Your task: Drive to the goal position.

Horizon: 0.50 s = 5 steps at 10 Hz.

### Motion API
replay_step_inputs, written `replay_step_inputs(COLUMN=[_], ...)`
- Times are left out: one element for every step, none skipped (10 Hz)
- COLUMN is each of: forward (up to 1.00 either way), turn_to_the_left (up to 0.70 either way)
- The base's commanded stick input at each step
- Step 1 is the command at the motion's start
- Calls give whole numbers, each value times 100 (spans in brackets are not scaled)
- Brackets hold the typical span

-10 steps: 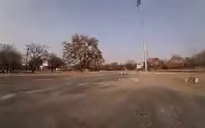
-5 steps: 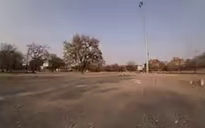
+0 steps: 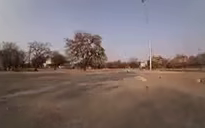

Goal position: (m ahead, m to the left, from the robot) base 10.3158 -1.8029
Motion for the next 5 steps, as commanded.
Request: replay_step_inputs(forward=[70,70,70,70,70], turn_to_the_left=[0,0,0,0,0])
